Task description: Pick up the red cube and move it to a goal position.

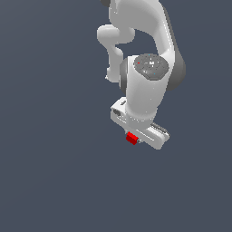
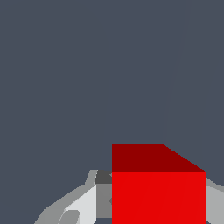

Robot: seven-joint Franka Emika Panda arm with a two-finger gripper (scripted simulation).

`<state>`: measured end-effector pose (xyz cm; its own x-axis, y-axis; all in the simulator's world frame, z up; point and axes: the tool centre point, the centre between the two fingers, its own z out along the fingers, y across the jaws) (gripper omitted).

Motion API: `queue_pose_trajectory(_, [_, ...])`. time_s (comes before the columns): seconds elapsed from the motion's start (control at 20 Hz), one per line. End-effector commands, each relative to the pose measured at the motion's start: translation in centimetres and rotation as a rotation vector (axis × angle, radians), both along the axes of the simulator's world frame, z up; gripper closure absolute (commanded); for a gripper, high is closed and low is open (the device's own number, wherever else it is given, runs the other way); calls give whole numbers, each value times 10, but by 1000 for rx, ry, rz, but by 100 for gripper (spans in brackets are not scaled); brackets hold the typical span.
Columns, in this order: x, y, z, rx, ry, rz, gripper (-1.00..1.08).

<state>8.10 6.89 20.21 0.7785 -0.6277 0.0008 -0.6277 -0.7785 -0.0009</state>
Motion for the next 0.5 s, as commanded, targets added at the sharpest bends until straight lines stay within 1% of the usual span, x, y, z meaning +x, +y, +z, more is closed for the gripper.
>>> queue_pose_trajectory(0.0, [0, 6, 18, 0, 1, -1, 108])
queue_pose_trajectory(0.2, [1, 11, 35, 0, 1, -1, 108])
queue_pose_trajectory(0.45, [2, 14, 41, 0, 1, -1, 108])
